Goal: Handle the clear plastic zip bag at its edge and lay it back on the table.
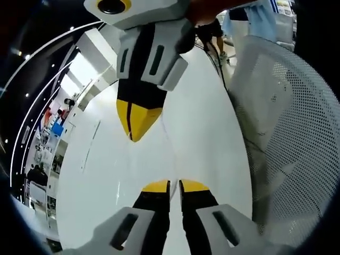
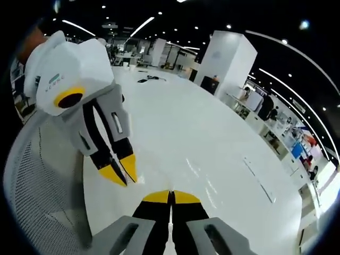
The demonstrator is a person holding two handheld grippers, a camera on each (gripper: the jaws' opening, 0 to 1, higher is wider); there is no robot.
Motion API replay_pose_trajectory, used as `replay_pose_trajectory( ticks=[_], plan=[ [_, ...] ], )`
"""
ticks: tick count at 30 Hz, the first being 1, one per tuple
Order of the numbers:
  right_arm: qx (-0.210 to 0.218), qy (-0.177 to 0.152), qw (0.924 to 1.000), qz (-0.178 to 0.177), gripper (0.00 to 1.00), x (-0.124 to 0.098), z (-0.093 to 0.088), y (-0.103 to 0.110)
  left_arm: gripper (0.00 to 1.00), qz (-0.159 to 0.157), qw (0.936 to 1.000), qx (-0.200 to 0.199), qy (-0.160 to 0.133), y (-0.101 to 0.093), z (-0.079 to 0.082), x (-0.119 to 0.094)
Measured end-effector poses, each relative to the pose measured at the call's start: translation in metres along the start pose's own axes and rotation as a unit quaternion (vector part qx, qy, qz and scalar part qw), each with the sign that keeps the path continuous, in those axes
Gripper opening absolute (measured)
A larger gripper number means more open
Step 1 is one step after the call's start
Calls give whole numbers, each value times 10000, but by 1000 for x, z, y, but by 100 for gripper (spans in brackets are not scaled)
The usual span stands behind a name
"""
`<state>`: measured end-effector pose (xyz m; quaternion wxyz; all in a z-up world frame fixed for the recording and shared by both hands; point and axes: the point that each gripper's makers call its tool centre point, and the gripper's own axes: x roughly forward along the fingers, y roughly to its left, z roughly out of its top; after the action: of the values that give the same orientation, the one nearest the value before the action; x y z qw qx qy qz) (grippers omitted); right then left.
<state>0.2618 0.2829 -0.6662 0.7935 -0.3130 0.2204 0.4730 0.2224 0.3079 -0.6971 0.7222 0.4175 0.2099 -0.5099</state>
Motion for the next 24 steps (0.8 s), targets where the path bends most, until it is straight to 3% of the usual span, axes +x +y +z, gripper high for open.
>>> replay_pose_trajectory(
  ticks=[17,24],
  plan=[
    [-21,276,9996,34,0,8,-15,6,14,234,9994,-229,-58,9,-4,-1],
    [21,404,9992,16,0,13,-22,6,17,287,9984,-450,-209,10,1,-5]
  ],
)
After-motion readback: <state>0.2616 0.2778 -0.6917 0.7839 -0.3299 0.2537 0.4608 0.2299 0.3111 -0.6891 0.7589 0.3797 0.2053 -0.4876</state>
